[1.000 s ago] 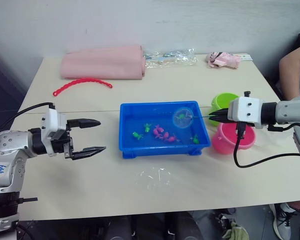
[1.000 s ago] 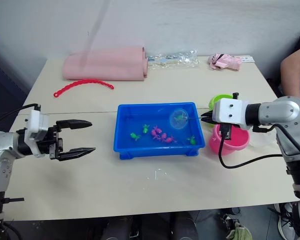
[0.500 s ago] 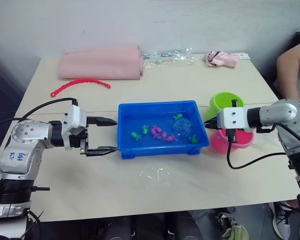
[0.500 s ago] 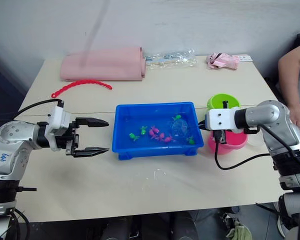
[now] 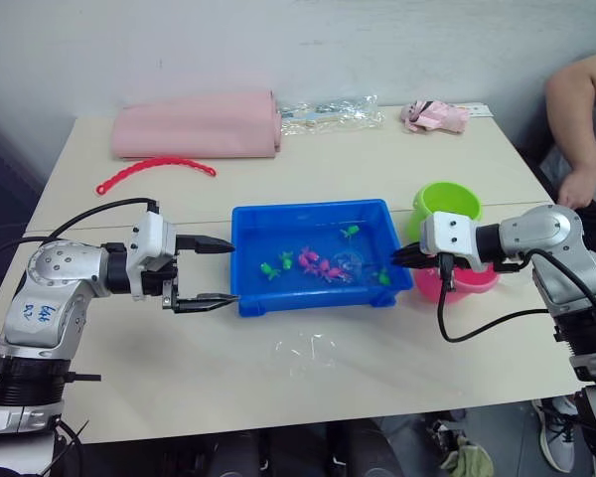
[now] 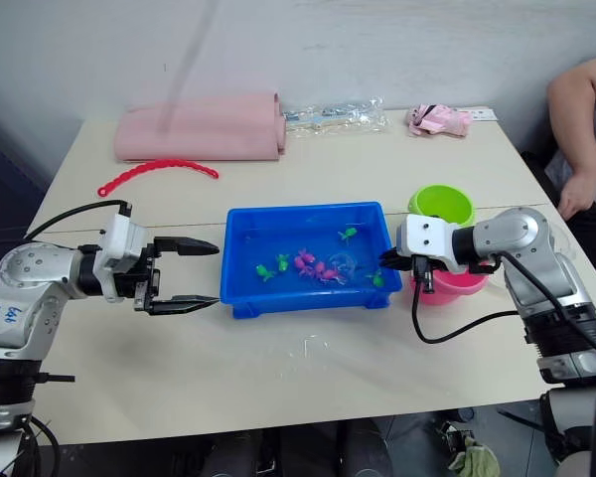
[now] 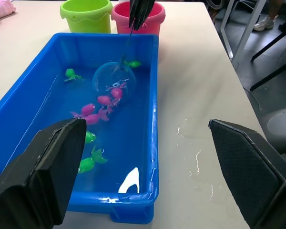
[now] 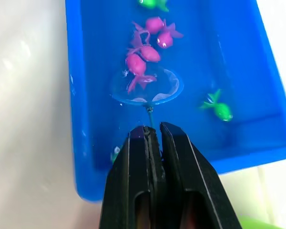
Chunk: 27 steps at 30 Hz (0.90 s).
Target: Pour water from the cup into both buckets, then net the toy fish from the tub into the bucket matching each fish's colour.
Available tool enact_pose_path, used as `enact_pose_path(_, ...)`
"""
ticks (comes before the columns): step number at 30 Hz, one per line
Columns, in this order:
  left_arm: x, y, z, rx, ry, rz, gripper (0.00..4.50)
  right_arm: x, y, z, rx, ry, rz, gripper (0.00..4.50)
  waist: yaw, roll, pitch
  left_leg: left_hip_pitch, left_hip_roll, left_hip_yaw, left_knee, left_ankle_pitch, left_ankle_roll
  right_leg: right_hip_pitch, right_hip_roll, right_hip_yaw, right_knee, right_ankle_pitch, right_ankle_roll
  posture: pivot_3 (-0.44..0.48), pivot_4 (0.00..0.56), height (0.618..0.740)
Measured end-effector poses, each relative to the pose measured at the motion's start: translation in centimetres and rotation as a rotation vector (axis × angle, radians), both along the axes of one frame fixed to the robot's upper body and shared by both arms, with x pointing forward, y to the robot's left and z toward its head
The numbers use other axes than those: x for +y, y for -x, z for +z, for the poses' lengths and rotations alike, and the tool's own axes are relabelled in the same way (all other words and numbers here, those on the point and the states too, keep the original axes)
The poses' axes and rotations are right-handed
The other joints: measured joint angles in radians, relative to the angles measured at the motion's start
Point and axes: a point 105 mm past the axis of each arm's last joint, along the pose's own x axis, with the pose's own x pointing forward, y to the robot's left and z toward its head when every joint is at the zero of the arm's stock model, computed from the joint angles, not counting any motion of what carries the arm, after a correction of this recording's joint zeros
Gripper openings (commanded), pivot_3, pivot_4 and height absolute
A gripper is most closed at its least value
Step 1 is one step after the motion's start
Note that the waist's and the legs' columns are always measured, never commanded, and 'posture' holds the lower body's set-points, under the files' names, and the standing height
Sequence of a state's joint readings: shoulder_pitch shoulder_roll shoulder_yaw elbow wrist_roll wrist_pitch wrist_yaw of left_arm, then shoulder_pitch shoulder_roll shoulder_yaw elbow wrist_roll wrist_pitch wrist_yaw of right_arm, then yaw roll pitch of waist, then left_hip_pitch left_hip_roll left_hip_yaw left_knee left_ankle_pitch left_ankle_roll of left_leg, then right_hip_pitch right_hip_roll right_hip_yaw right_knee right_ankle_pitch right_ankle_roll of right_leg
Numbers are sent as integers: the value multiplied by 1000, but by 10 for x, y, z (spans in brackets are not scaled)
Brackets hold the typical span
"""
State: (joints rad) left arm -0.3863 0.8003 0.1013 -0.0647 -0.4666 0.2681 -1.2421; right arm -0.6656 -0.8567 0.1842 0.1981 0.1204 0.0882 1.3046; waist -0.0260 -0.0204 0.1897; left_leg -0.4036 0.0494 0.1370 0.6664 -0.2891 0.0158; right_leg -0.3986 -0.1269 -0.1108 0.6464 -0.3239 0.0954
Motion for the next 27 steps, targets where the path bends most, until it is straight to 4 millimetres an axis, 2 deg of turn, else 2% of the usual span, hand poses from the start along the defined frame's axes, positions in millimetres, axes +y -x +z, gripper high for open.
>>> enact_pose_path(8, 0, -1, 0, -9, 2, 7, 4477, -13, 7, -2, 120, -176, -102, 0, 1, 0, 0, 0, 0, 0, 0, 0, 0, 0, 0, 0, 0, 0, 0, 0, 150, 740)
enact_pose_path(15, -1, -2, 1, -20, 16, 10, 4477, -22, 12, 6, 137, -291, -125, 0, 1, 0, 0, 0, 0, 0, 0, 0, 0, 0, 0, 0, 0, 0, 0, 0, 150, 740)
enact_pose_path(21, -13, -10, 11, -18, 111, 1, 4477, -36, 24, 34, 54, -428, -139, 0, 6, 0, 0, 0, 0, 0, 0, 0, 0, 1, 0, 0, 0, 0, 1, 0, 150, 740)
enact_pose_path(25, -22, -13, 19, -1, 181, -12, 4477, -49, 37, 40, 36, -454, -182, 0, 20, 0, 0, 0, -1, 0, 0, 0, 1, 1, 0, 0, 0, 0, 1, 0, 150, 740)
enact_pose_path(27, -29, -16, 27, 10, 235, -24, 4477, -64, 47, 43, 11, -467, -241, 0, 28, 0, 0, 0, -1, 0, 1, 0, 1, 1, 0, 0, -1, 1, 1, 0, 150, 740)
